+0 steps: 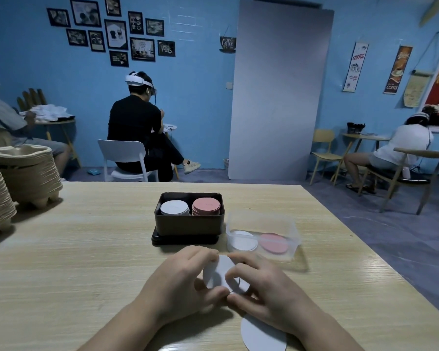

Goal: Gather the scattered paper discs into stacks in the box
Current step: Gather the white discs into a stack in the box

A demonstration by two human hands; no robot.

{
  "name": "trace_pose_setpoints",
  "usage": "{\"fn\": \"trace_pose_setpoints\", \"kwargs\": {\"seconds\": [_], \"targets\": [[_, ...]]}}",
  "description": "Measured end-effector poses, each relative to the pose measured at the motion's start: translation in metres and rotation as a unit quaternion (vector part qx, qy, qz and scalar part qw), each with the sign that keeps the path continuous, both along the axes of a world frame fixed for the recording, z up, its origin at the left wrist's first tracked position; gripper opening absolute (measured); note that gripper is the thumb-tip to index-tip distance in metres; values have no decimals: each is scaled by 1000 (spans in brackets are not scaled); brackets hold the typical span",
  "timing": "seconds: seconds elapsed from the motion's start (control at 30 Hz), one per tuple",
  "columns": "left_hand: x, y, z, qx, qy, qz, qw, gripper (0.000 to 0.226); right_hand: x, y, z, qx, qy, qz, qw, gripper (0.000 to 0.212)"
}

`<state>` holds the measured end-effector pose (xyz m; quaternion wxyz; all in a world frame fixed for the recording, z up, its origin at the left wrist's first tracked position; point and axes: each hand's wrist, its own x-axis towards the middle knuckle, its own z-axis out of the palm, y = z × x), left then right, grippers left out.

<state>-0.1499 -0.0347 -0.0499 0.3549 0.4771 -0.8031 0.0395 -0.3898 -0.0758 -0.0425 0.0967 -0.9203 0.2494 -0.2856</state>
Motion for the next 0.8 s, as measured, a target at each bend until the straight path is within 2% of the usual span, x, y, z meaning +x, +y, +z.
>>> {"fn": "trace_pose_setpoints", "kwargs": {"seconds": [0.2,0.27,0.4,0.8], "targets": [[10,1,-1,45,41,-7,998,56,-4,-2,-4,0,-35,-35,999,19],[11,1,-2,59,49,-13,997,51,-5,-2,-4,-3,-40,-36,999,19],[8,-1,-4,50,50,-31,997,37,-5,-2,-5,10,-38,-33,999,21],[9,-3,-5,74,40,-52,995,41,-5,-4,-4,27,-36,-11,999,32]]}}
